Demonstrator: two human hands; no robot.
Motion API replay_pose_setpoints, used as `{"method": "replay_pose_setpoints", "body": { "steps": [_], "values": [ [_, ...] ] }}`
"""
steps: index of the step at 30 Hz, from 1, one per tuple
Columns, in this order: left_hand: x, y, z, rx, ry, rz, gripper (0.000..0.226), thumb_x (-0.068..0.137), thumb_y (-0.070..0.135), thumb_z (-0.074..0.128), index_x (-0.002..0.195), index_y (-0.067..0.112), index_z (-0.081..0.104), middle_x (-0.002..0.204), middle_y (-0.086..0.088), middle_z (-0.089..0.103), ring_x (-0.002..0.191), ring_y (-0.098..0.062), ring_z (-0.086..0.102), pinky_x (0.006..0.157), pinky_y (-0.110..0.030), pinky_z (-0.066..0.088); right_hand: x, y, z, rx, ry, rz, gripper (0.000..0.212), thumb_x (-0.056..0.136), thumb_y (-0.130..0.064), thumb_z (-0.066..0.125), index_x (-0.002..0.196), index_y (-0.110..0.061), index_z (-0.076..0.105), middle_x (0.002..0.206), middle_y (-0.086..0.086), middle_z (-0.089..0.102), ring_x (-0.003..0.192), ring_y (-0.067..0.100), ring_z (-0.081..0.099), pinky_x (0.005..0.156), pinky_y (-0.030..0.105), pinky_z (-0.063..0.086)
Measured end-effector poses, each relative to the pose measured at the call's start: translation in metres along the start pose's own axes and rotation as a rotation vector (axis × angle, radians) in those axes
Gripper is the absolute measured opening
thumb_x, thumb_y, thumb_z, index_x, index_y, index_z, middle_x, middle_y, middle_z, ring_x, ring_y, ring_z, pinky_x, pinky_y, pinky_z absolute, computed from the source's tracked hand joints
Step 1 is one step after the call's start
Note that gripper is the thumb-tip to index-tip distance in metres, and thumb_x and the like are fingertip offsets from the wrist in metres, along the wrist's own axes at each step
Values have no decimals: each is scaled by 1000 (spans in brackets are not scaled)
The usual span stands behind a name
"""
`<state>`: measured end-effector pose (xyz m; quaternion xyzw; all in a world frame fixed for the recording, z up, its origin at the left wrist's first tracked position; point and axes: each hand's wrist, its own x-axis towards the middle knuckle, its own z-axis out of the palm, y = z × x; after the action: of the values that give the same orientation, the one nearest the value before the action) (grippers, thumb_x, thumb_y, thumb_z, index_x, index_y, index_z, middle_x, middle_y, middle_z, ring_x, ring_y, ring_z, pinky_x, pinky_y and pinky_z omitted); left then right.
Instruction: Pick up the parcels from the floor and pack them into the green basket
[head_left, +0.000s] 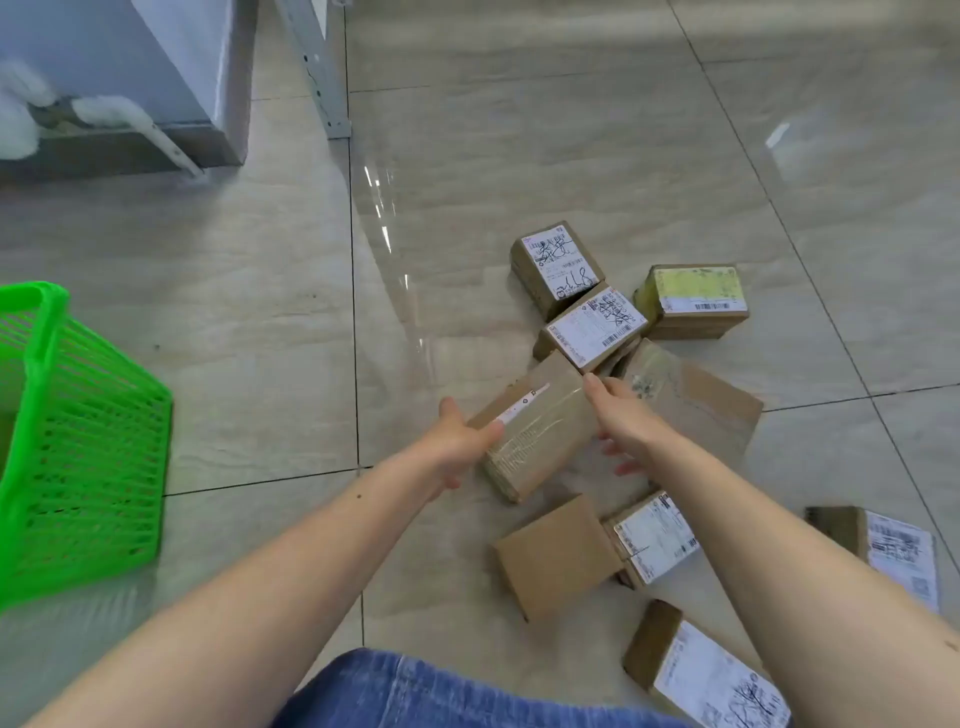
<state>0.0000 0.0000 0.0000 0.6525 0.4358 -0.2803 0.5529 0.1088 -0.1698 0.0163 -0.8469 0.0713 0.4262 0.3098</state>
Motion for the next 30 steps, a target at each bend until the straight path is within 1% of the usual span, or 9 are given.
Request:
{"method": "replay_pose_setpoints", "body": {
  "steps": [2, 6, 11, 13, 17, 21, 25, 28, 30],
  "values": [
    [12, -4, 5, -10, -23, -5, 84, 91, 46, 55, 152, 23, 2, 149, -4, 35, 121, -30, 50, 98, -44, 50, 10, 3, 5, -18, 20, 28, 71, 94, -67, 27, 153, -28, 24, 140, 12, 51, 97, 30, 61, 70, 37, 50],
    [31, -17, 15, -47, -48, -4, 58, 91, 37, 58, 136, 13, 30, 126, -9, 52, 90, -23, 54, 88, -41, 57, 19, 9, 12, -39, 20, 97, 71, 97, -61, 31, 152, -16, 26, 132, 17, 56, 94, 31, 64, 67, 36, 53],
    [30, -21, 13, -129, 2, 78, 50, 90, 24, 61, 129, 10, 33, 103, -11, 53, 76, -19, 50, 64, -33, 49, 11, 5, 9, 8, 76, 47, 56, 98, -48, 42, 135, -6, 42, 115, 18, 64, 84, 26, 66, 73, 41, 57],
    [22, -17, 5, -130, 41, 112, 53, 90, 24, 62, 132, 12, 33, 114, -15, 58, 83, -21, 54, 67, -32, 48, 1, -2, 5, 10, 125, 9, 43, 97, -39, 49, 120, -2, 54, 101, 22, 71, 74, 28, 67, 71, 39, 59],
    [-20, -1, -18, -74, 198, 184, 76, 85, 25, 68, 148, 17, 24, 133, -10, 53, 117, -32, 56, 91, -41, 53, -45, -27, -4, -28, 170, -9, 26, 84, -26, 65, 83, -1, 68, 75, 16, 76, 66, 25, 75, 55, 28, 58],
    [-94, 23, -46, -128, 284, 214, 91, 71, 22, 79, 147, 22, 28, 137, -5, 48, 123, -26, 52, 102, -42, 47, -110, -70, -27, -51, 162, -40, 24, 82, -27, 72, 72, -5, 70, 65, 10, 75, 54, 18, 70, 47, 23, 51],
    [-172, 56, -79, -196, 403, 240, 92, 69, 17, 79, 146, 31, 30, 141, -2, 42, 129, -25, 44, 108, -42, 41, -180, -119, -52, -84, 138, -55, 27, 79, -32, 77, 65, -10, 69, 55, 4, 71, 45, 14, 62, 51, 27, 52],
    [-232, 77, -107, -178, 464, 247, 87, 75, 17, 75, 146, 37, 28, 139, 1, 39, 130, -28, 38, 105, -35, 39, -231, -161, -68, -167, 236, -66, 38, 68, -46, 83, 58, -17, 61, 56, 0, 65, 63, 21, 63, 72, 36, 54],
    [-268, 86, -125, -173, 484, 245, 87, 79, 17, 73, 148, 37, 24, 141, 2, 39, 131, -29, 35, 96, -28, 35, -265, -187, -74, -173, 256, -90, 40, 65, -47, 85, 62, -19, 57, 66, 0, 64, 76, 23, 62, 74, 36, 50]
  ]
}}
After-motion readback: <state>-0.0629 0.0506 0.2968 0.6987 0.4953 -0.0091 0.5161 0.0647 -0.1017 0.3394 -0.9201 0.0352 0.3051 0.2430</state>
